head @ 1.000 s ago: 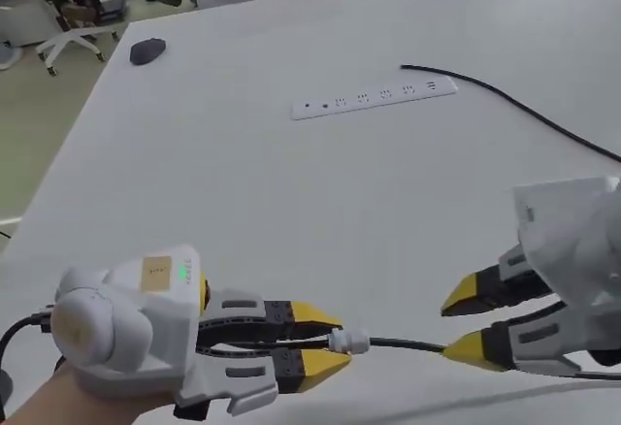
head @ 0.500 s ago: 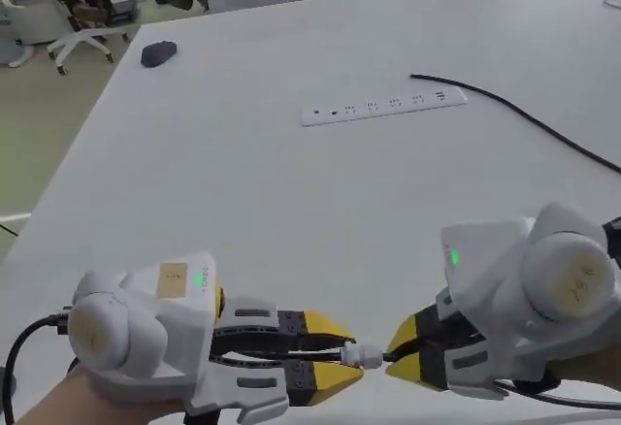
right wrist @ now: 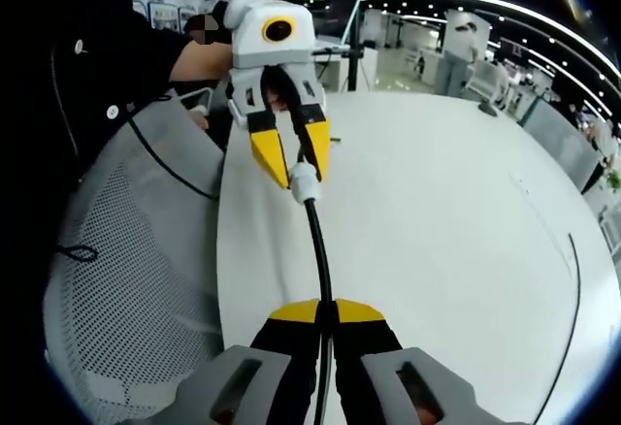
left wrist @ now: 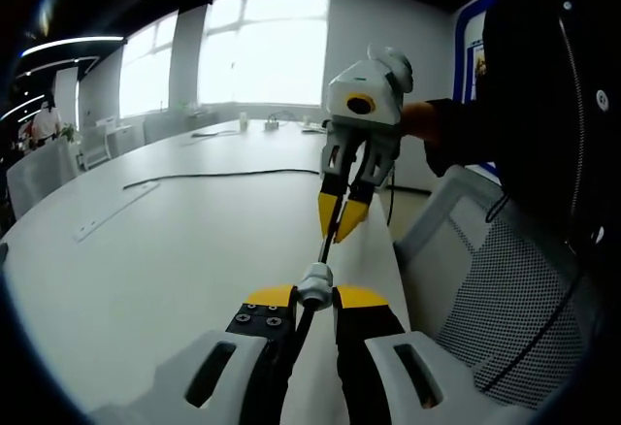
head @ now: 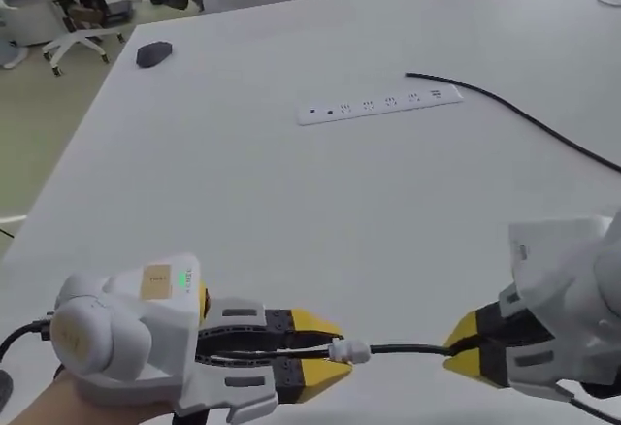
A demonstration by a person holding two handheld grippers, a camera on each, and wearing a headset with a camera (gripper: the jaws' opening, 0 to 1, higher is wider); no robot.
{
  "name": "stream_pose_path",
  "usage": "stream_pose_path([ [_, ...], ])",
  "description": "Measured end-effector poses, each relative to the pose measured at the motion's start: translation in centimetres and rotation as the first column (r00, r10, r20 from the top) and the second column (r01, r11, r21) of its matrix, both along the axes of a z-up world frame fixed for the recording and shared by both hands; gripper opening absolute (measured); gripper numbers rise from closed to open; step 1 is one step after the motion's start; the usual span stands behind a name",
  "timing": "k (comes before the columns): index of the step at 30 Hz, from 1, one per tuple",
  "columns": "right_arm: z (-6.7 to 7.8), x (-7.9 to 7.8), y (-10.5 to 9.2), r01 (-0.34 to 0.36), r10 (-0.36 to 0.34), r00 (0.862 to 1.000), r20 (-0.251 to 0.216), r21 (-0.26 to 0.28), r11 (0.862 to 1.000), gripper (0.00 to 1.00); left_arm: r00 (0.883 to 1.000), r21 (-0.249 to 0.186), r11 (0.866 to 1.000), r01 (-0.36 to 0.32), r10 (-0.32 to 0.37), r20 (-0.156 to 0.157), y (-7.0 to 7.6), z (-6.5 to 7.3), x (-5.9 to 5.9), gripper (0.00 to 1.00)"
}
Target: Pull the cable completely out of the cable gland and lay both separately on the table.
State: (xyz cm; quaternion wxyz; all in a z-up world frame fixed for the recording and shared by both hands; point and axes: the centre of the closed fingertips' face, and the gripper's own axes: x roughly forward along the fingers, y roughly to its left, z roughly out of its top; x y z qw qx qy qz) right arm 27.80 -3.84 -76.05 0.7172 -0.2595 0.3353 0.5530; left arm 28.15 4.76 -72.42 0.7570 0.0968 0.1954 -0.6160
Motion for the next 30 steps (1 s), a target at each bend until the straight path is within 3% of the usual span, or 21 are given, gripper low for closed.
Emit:
stream_pose_path([
  [6,-1.0,0.3,-3.5,0.061,-0.061,0.998,-0.001,-0.025,0.998,0.00,1.000,-0.001,1.000,-0.014,0.014,-0.004,0.4,0.1,0.0,0.15],
  [10,-2.7,1.1,-6.6,0.109,-0.106,0.994,0.033,-0.121,0.987,0.00,0.999,0.000,0.999,-0.035,0.035,0.003,1.0,0.3,0.3,0.15],
  [13,-3.4,1.1,-8.2,0.128,-0.126,0.992,0.023,-0.131,0.983,0.00,0.999,0.002,0.999,-0.050,0.050,0.006,1.6,0.4,0.5,0.15],
  [17,-3.7,0.8,-9.0,0.132,-0.132,0.991,0.014,-0.139,0.981,0.00,0.998,0.006,0.998,-0.063,0.063,0.007,2.0,0.4,0.6,0.15],
  [22,-4.8,1.1,-10.3,0.134,-0.132,0.991,0.024,-0.189,0.973,0.00,0.997,0.004,0.997,-0.076,0.076,0.009,2.2,0.4,0.6,0.15],
  [28,-4.8,1.1,-10.1,0.132,-0.134,0.991,-0.002,-0.175,0.976,0.00,0.997,0.002,0.997,-0.081,0.081,0.005,2.4,0.5,0.5,0.15],
  [30,-4.6,1.5,-10.0,0.148,-0.148,0.989,0.013,-0.172,0.974,0.04,0.996,-0.001,0.996,-0.089,0.089,0.009,2.5,0.6,0.7,0.15],
])
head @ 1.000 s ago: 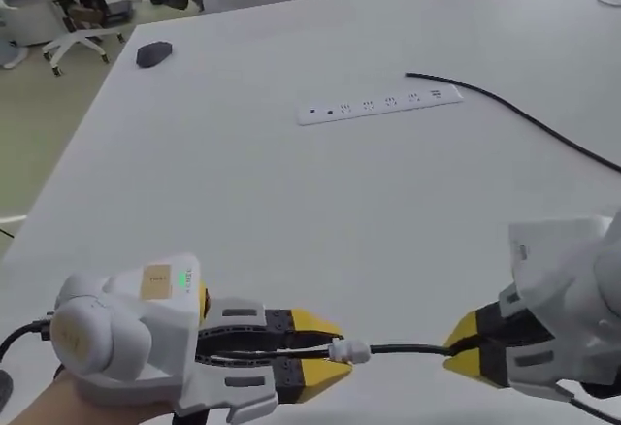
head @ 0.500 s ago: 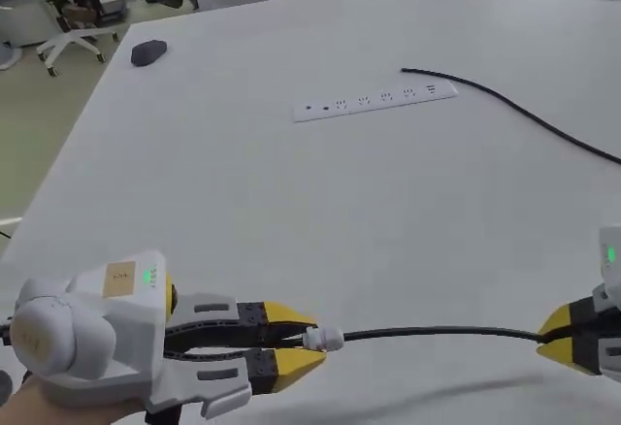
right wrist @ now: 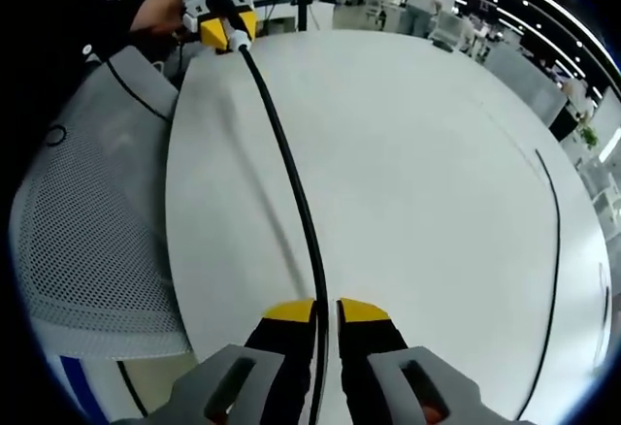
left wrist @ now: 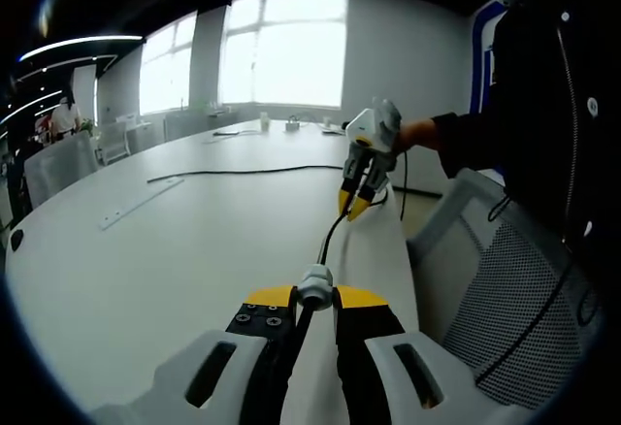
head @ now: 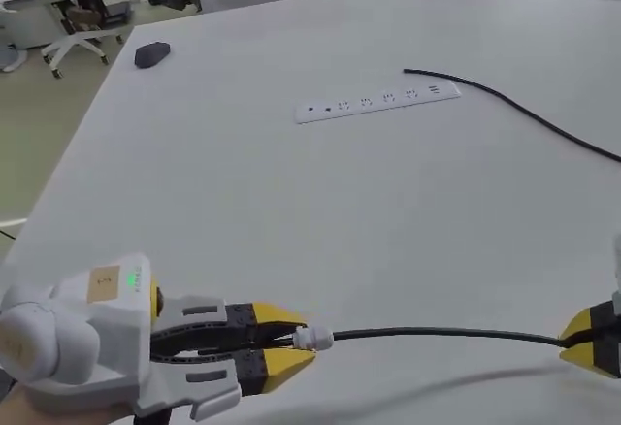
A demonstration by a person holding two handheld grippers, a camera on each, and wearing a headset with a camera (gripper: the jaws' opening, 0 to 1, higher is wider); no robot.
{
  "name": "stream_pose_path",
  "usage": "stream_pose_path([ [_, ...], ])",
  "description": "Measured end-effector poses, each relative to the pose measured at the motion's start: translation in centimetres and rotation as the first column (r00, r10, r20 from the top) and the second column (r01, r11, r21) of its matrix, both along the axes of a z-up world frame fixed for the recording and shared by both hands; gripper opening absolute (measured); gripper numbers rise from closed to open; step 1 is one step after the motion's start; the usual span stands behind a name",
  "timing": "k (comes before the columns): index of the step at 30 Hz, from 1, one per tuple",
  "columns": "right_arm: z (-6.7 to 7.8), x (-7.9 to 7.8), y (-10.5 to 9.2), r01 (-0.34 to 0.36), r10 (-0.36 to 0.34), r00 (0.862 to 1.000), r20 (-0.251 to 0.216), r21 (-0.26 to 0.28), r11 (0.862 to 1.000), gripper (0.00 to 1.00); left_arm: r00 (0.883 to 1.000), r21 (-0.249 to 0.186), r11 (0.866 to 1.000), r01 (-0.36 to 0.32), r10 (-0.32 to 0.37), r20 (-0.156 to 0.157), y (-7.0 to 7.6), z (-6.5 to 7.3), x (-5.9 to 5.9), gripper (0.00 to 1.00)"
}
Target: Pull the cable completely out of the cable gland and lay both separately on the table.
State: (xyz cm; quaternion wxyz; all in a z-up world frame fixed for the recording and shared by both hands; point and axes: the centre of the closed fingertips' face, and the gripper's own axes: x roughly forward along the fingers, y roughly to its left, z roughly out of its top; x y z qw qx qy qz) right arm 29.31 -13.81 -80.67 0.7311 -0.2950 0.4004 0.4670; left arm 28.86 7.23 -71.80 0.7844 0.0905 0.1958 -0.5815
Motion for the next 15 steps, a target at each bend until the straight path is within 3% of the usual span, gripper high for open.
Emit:
stream_pose_path([
  [3,0.9,0.3,0.7,-0.002,0.002,1.000,0.002,0.016,1.000,0.14,1.000,0.002,1.000,-0.003,0.003,0.003,0.1,0.0,0.1,0.15],
  [5,2.1,0.5,2.0,-0.020,0.019,1.000,0.015,0.076,0.997,0.16,1.000,0.003,1.000,-0.002,0.002,0.002,0.1,0.0,0.1,0.15],
  [8,5.3,1.0,5.0,-0.044,0.035,0.998,0.054,0.186,0.982,0.15,1.000,0.007,1.000,0.000,0.000,0.001,0.1,-0.1,0.0,0.15],
  [15,9.1,1.3,10.7,-0.161,0.133,0.984,0.122,0.270,0.949,0.15,1.000,-0.009,1.000,0.000,0.000,-0.003,0.1,0.0,0.1,0.15],
])
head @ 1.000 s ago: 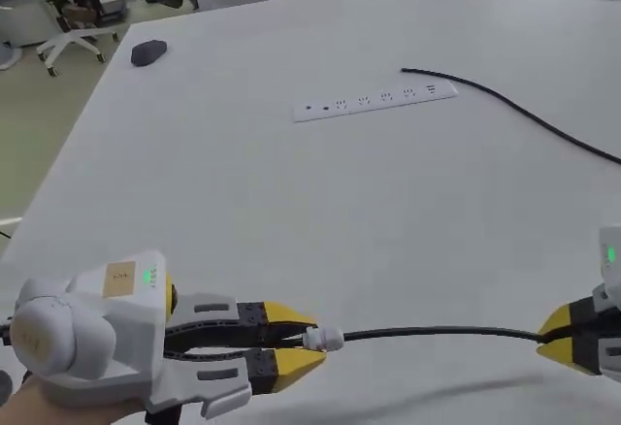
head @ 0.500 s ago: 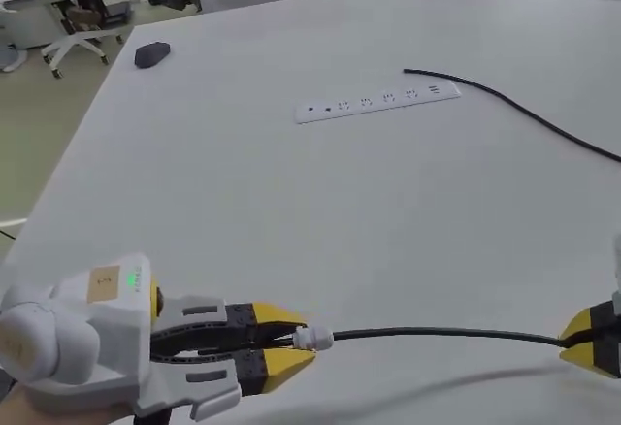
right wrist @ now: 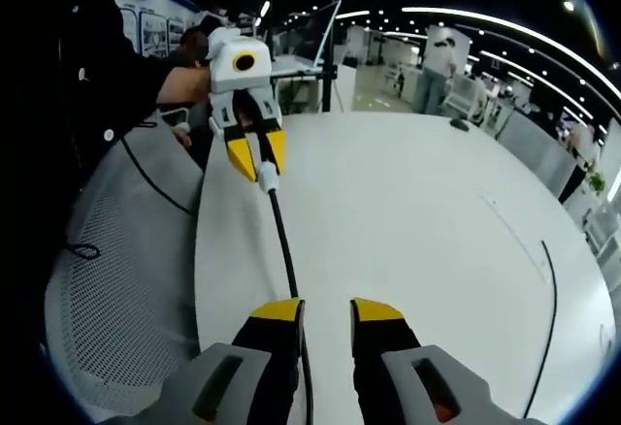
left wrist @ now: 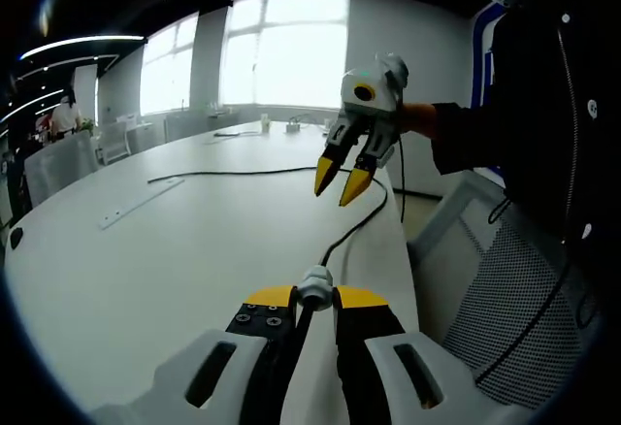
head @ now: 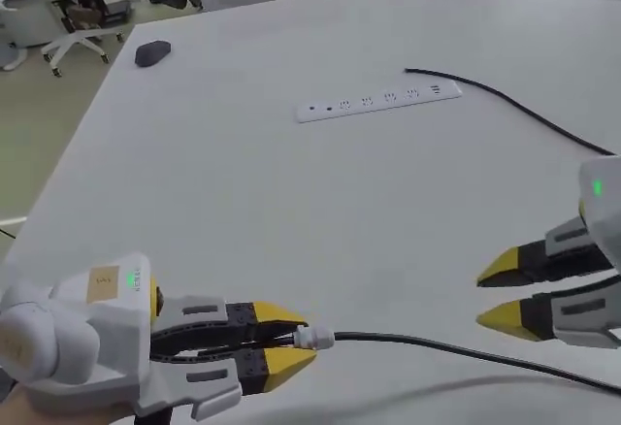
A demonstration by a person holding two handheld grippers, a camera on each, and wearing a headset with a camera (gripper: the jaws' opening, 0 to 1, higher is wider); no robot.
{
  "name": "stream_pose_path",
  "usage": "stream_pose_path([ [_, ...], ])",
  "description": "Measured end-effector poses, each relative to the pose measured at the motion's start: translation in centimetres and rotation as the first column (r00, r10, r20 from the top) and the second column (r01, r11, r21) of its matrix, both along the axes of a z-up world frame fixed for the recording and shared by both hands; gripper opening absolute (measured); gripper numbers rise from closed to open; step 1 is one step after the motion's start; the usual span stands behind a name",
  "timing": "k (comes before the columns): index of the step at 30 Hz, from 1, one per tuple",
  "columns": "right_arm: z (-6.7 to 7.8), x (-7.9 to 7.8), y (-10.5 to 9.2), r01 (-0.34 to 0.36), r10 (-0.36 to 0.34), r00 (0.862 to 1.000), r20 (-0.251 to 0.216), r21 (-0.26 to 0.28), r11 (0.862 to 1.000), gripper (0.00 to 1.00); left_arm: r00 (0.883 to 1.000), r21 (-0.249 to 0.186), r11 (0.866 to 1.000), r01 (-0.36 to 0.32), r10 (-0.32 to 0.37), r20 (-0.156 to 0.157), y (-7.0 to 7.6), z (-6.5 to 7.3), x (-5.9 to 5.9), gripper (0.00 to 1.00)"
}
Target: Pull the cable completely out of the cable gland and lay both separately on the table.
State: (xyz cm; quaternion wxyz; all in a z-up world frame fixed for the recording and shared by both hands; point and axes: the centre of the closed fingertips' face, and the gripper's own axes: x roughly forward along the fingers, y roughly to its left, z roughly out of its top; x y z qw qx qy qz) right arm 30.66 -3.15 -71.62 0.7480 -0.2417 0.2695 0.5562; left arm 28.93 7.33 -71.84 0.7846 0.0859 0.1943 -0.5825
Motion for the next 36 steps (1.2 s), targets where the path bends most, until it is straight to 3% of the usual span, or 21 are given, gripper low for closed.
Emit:
stream_pose_path([
  [6,0.8,-0.4,4.4,-0.104,0.104,0.994,0.028,0.027,0.994,0.11,1.000,-0.001,1.000,0.008,-0.008,-0.001,-0.1,0.1,-0.1,0.15],
  [9,0.1,-1.1,6.4,-0.160,0.160,0.987,0.002,0.022,0.987,0.14,1.000,-0.007,1.000,0.006,-0.006,0.000,-0.3,0.2,0.0,0.15],
  [11,-0.7,-1.4,7.1,-0.203,0.204,0.979,0.012,-0.020,0.979,0.11,1.000,-0.009,1.000,0.007,-0.007,0.005,-0.3,0.3,0.1,0.15],
  [14,-1.2,-1.9,8.2,-0.230,0.229,0.973,-0.010,-0.016,0.973,0.11,1.000,-0.011,1.000,0.011,-0.011,0.007,-0.4,0.3,0.1,0.15],
  [17,-1.3,-2.0,9.3,-0.257,0.257,0.966,-0.001,-0.008,0.966,0.10,1.000,-0.011,1.000,0.014,-0.014,0.008,-0.5,0.4,-0.1,0.15],
  [20,-1.4,-2.3,9.8,-0.285,0.285,0.959,-0.003,-0.012,0.959,0.02,1.000,-0.025,1.000,0.018,-0.018,0.013,-0.8,0.7,-0.3,0.15],
  [25,-1.7,-2.6,9.8,-0.311,0.310,0.951,-0.016,-0.047,0.949,0.00,1.000,-0.022,0.999,0.023,-0.022,0.021,-0.7,0.8,-0.5,0.15],
  [32,-1.6,-2.9,9.7,-0.313,0.312,0.950,-0.020,-0.059,0.948,0.00,0.999,-0.025,0.999,0.021,-0.021,0.027,-0.4,0.9,-0.8,0.15],
  [36,-1.5,-2.6,9.2,-0.298,0.298,0.955,-0.015,-0.068,0.952,0.00,0.999,-0.027,1.000,-0.005,0.006,0.037,0.5,1.4,-0.9,0.15],
])
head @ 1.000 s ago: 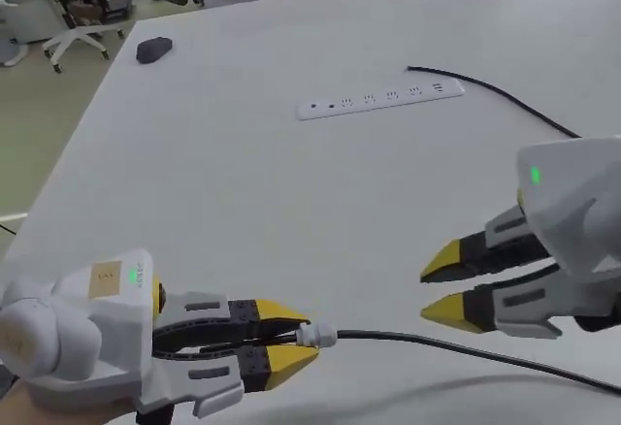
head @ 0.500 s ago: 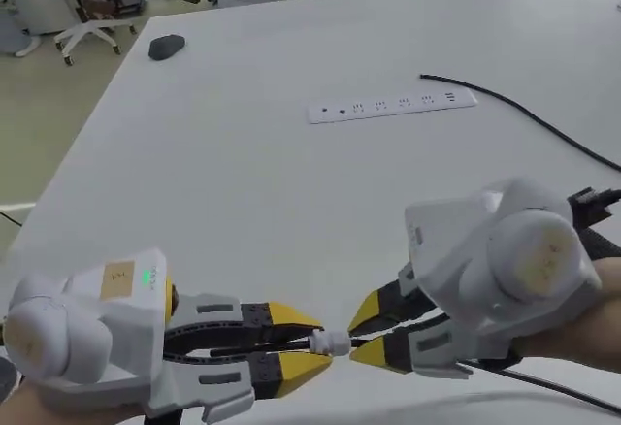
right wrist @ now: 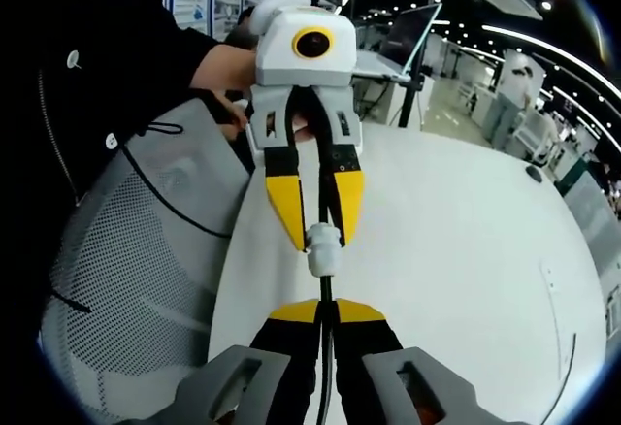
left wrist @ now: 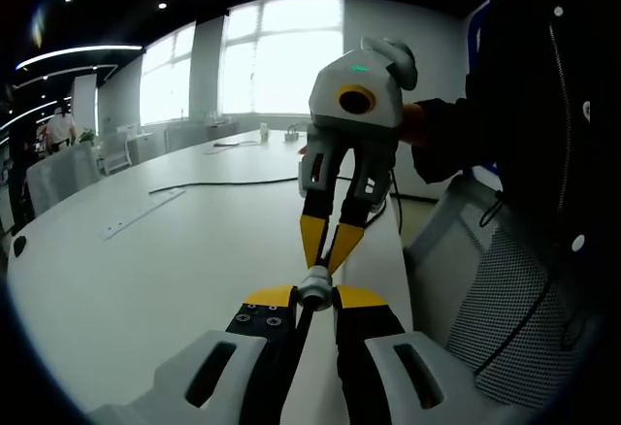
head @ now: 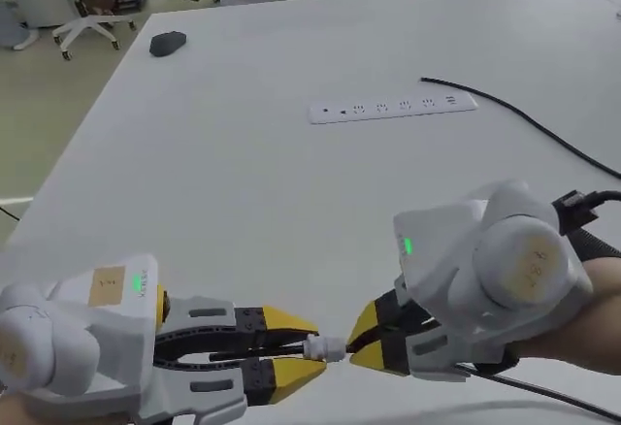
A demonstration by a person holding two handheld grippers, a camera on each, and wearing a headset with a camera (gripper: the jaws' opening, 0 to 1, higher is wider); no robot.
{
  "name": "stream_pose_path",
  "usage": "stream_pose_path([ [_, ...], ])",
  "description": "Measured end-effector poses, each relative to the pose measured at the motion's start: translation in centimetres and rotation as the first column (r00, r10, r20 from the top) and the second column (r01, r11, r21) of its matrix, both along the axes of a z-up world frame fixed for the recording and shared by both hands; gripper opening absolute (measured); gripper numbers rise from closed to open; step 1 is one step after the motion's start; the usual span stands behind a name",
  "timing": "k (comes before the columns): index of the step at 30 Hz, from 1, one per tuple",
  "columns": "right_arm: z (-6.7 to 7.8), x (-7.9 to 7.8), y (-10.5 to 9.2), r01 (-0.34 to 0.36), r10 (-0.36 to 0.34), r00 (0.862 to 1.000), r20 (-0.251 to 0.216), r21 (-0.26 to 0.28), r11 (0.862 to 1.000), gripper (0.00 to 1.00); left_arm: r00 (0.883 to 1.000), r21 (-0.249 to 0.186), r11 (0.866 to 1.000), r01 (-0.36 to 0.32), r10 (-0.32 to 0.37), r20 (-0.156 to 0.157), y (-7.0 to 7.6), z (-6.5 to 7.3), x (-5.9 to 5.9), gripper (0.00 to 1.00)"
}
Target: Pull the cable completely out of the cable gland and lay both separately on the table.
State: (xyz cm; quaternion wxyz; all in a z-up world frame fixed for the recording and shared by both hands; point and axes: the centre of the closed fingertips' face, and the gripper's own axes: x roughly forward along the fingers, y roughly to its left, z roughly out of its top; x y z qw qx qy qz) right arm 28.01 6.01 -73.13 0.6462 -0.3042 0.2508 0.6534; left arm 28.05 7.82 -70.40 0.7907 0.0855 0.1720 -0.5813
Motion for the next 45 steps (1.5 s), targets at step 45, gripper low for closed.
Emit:
stream_pose_path([
  [45,1.6,3.6,12.2,0.186,-0.175,0.977,-0.126,0.085,0.979,0.00,0.798,-0.091,0.793,-0.603,0.602,-0.035,20.5,-4.4,-5.1,0.15],
])
